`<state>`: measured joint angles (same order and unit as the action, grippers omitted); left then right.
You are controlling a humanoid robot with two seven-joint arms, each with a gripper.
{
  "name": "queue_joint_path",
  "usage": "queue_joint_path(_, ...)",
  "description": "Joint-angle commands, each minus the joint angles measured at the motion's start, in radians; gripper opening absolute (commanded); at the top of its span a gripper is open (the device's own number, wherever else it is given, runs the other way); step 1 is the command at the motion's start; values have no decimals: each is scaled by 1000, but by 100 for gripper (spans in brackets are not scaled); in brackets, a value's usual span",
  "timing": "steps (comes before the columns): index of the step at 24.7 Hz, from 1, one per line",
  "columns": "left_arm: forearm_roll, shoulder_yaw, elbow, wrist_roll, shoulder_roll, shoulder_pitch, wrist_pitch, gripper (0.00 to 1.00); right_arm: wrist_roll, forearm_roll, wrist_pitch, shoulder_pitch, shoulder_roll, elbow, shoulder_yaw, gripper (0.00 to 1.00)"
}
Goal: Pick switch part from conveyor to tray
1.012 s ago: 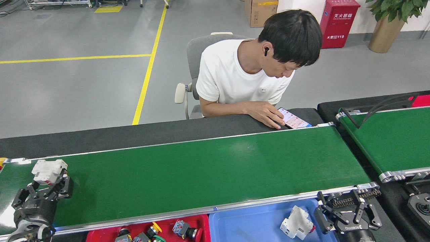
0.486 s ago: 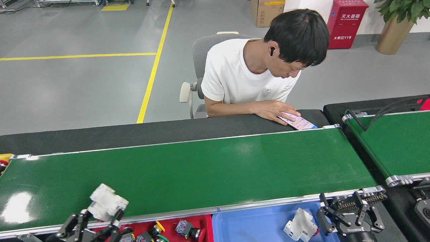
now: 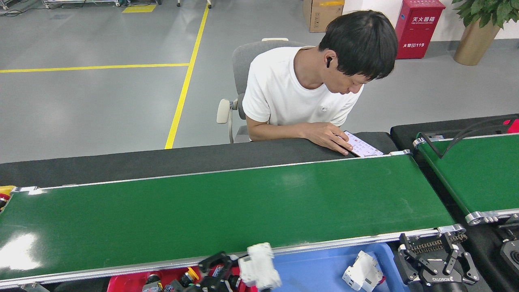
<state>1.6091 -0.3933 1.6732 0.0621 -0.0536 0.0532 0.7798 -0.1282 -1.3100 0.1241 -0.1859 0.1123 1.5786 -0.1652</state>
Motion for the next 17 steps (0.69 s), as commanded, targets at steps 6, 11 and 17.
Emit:
queue_joint_path(6, 98, -58, -10, 15, 75, -16, 6, 100, -2, 3, 3, 13, 0, 15, -4, 100)
queue_joint_path(11, 94, -30, -9, 10, 64, 0, 6, 100, -4, 6, 5, 11, 0, 17, -4, 100)
queue_joint_path(17, -60, 234, -9, 7, 64, 13, 6, 100, -1, 6, 6, 22, -2, 20, 3, 100)
